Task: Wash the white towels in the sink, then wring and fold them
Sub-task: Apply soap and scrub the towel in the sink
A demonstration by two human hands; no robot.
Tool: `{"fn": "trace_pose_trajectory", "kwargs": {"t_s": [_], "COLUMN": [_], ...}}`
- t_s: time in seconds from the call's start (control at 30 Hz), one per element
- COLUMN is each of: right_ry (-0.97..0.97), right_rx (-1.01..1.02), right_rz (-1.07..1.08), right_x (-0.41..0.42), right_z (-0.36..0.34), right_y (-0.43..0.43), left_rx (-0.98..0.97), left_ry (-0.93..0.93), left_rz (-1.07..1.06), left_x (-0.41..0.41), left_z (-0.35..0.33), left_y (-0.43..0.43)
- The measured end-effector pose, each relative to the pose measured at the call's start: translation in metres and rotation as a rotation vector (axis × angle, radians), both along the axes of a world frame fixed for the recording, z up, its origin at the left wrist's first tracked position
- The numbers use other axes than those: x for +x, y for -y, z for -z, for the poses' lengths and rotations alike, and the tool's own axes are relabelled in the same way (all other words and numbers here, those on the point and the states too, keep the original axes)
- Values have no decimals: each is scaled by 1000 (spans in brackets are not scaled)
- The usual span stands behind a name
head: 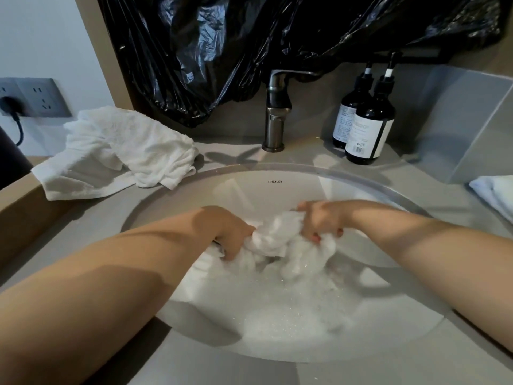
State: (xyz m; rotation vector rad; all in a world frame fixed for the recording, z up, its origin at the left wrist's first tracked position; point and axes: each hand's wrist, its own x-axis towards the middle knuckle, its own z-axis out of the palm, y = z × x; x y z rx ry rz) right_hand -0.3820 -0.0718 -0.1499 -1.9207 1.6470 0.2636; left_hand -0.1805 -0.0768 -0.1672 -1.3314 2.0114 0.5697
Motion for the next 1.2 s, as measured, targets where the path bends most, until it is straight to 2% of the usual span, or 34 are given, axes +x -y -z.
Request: {"fn": "trace_pose_trajectory", "kwargs": {"t_s": [0.13,0.2,0.27,0.33,0.4,0.43,0.5,0.57,0.63,0.7,0.8,0.9,0.97,1.03,1.13,1.2], "right_ry": [-296,-371,-348,-147,26,-10,-270,-490,-522,-457,-211,-10,63,119,90,233], "right_rx": [17,20,-111,-228,-201,-172,-155,-219,-267,-302,-265,-178,-46,70,-35,-78], "right_rz": [-65,-132,-221,-174,-90,-109,-225,-378,-438,-404,-212,75,172,154,-41,-27], "right_x": [-15,-19,-19,-13,-5,0,11,20,25,23,12,0,-7,-12,-16,-13], "right_z": [-33,-39,-36,-32,-25,-21,-6,9,22,23,23,23,18,12,10,9], "right_y": [-2,-7,-7,-8,-8,-9,-14,-20,-19,-15,-5,6,9,6,4,5], "left_rx": [-60,-93,-146,-172,-165,-155,-129,-146,-167,-117,-128,-164,-147,-132,-14,52], "left_ry": [313,378,266,13,-188,-257,-340,-297,-230,-227,-334,-557,-759,-861,-1024,-1112], "left_rz": [113,161,127,40,-21,-38,-70,-61,-40,-62,-209,-483,-576,-502,-502,-515], "left_x": [5,5,5,4,-1,-4,-14,-24,-28,-23,-5,19,34,44,44,43], "left_z": [-26,-24,-15,0,18,26,37,42,40,33,5,-17,-25,-25,-21,-22], "left_y": [-1,1,3,7,7,5,-4,-17,-19,-6,3,6,6,14,20,21]}}
